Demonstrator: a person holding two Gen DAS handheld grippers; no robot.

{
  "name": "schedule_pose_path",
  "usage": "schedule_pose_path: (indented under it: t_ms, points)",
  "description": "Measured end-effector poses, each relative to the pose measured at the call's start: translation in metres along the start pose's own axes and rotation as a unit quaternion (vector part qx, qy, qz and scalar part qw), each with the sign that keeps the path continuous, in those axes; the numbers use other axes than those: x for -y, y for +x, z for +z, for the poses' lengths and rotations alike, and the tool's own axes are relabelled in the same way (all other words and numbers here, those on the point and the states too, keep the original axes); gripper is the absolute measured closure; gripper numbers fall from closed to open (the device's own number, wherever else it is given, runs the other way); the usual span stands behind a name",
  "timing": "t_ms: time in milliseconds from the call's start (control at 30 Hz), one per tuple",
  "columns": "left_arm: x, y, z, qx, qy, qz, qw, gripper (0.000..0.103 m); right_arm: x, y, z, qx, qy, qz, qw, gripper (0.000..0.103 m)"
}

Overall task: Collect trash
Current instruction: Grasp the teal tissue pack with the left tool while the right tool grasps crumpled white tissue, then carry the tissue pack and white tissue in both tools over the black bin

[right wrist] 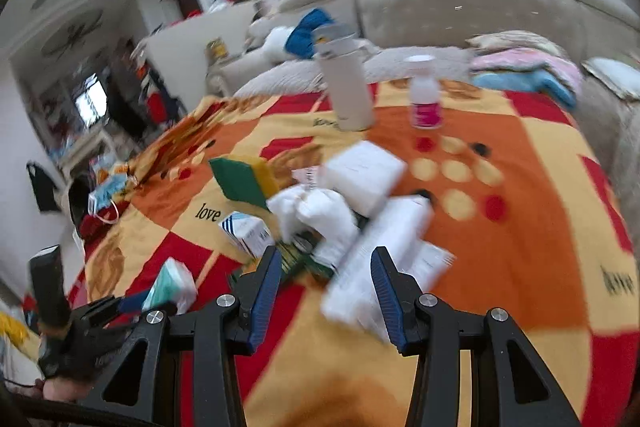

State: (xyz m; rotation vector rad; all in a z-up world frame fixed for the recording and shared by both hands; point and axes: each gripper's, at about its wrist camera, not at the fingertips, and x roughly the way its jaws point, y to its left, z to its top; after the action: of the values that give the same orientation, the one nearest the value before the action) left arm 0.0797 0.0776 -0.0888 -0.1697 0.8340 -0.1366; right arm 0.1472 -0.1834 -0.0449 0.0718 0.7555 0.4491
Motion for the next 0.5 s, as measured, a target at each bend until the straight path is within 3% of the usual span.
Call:
schedule_pose_path:
  t_ms: [167,333,400,500]
  points:
    - [-0.009,0.002,0.0,-0.005,-0.014,-0.027,0.9995,0.053,-0.006,0.056,0.015,-0.038,-0.024,-0.024,0.999,0.059]
    - [-0.013,-0.001,-0.001,-0.005,-0.009,-0.042,0.9991,0.052,-0.009,0.072,0.022,-0.037,-0.03,-0.026,0.999,0.059]
    - [-0.014,-0.002,-0.001,-0.004,-0.011,-0.043,0.999,0.056,-0.01,0.078,0.023,-0.043,-0.028,-0.03,0.998,0.071]
    - [-0.016,-0.005,-0.002,-0.002,-0.022,-0.046,0.9987,0.067,-0.011,0.074,0.023,-0.042,-0.022,-0.021,0.999,0.079]
